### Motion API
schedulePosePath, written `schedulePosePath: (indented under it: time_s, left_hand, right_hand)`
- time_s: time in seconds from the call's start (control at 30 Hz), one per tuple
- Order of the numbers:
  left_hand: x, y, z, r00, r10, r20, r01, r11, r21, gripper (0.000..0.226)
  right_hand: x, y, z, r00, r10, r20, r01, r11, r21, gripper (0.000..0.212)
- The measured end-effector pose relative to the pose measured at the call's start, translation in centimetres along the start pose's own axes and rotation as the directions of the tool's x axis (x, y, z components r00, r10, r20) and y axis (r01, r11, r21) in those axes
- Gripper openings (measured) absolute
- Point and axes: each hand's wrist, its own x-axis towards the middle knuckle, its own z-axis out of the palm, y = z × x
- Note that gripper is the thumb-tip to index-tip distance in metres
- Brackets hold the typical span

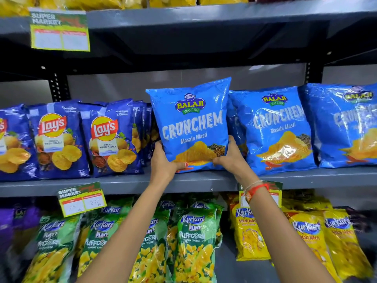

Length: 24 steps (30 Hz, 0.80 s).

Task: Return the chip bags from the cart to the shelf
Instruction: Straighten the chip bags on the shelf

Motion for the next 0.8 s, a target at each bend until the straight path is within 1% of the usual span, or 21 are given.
schedulePosePath:
  time_s: [0.1, 0.17, 0.23, 0.27, 0.3, 0.37, 0.43, 0.5, 0.53, 0.57, 0.6, 0.63, 0.67, 0.7, 0.73, 0.8]
  left_hand:
    - [0.4, -0.5, -0.1, 0.998, -0.060, 0.013, 0.060, 0.998, 0.004, 0.092]
    - [0.4, -0.8, -0.3, 0.997, -0.076, 0.017, 0.076, 0.997, 0.003, 0.103]
    - [-0.1, -1.0, -0.4, 0.999, -0.048, -0.001, 0.048, 0.999, -0.017, 0.110]
    - [-0.5, -0.9, -0.4, 0.999, -0.022, -0.036, 0.021, 0.999, -0.029, 0.109]
    - [-1.0, -0.7, -0.2, 0.996, 0.012, -0.092, -0.016, 0.999, -0.043, 0.106]
    - [-2.3, 0.3, 0.3, 0.965, 0.108, -0.240, -0.130, 0.988, -0.080, 0.096]
    - [-3.5, 2.0, 1.2, 0.893, 0.242, -0.380, -0.301, 0.948, -0.101, 0.079]
    - [-4.5, 4.3, 2.4, 0.815, 0.371, -0.446, -0.448, 0.890, -0.078, 0.060]
    - [-4.9, 5.5, 3.2, 0.797, 0.414, -0.439, -0.493, 0.867, -0.077, 0.051]
    - [-5.3, 6.5, 4.2, 0.804, 0.439, -0.401, -0.513, 0.853, -0.094, 0.043]
    - [-5.7, 7.4, 5.3, 0.832, 0.447, -0.329, -0.507, 0.853, -0.126, 0.036]
    - [-6.0, 8.0, 6.6, 0.871, 0.433, -0.232, -0.472, 0.868, -0.154, 0.032]
    - [-6.1, 8.4, 7.9, 0.911, 0.394, -0.120, -0.410, 0.897, -0.164, 0.032]
    - [-6.1, 8.5, 9.2, 0.945, 0.327, -0.006, -0.325, 0.936, -0.133, 0.039]
    - [-6.1, 8.5, 10.4, 0.963, 0.251, 0.096, -0.245, 0.967, -0.066, 0.053]
    - [-6.1, 8.5, 12.6, 0.960, 0.105, 0.262, -0.133, 0.987, 0.093, 0.078]
  right_hand:
    - [-0.2, 0.2, -0.2, 1.000, 0.012, 0.024, -0.012, 1.000, -0.006, 0.084]
    - [-0.4, 0.2, -0.4, 1.000, 0.006, 0.021, -0.005, 0.999, -0.036, 0.081]
    - [-0.6, -0.1, -0.6, 0.998, -0.049, -0.027, 0.046, 0.994, -0.100, 0.084]
    - [-0.7, -0.4, -0.8, 0.994, -0.095, -0.061, 0.087, 0.987, -0.134, 0.088]
    - [-1.0, -0.8, -0.9, 0.987, -0.137, -0.089, 0.123, 0.980, -0.154, 0.091]
    - [-1.8, -2.1, -1.6, 0.968, -0.214, -0.131, 0.197, 0.972, -0.126, 0.092]
    - [-2.7, -3.6, -3.0, 0.936, -0.297, -0.189, 0.289, 0.955, -0.073, 0.086]
    - [-3.4, -4.7, -5.0, 0.878, -0.384, -0.285, 0.379, 0.922, -0.075, 0.076]
    - [-3.5, -4.9, -6.3, 0.844, -0.412, -0.343, 0.408, 0.909, -0.087, 0.071]
    - [-3.4, -4.7, -7.7, 0.814, -0.423, -0.399, 0.417, 0.903, -0.105, 0.066]
    - [-3.1, -4.3, -9.2, 0.791, -0.420, -0.445, 0.406, 0.904, -0.132, 0.065]
    - [-2.8, -3.7, -10.8, 0.783, -0.402, -0.476, 0.372, 0.914, -0.160, 0.066]
    - [-2.4, -2.8, -12.3, 0.788, -0.374, -0.489, 0.319, 0.928, -0.194, 0.070]
    - [-2.0, -1.9, -13.7, 0.806, -0.342, -0.483, 0.258, 0.937, -0.234, 0.077]
    - [-1.7, -0.9, -15.0, 0.832, -0.305, -0.462, 0.186, 0.940, -0.285, 0.086]
    - [-1.3, 1.1, -17.5, 0.891, -0.211, -0.403, 0.041, 0.919, -0.392, 0.107]
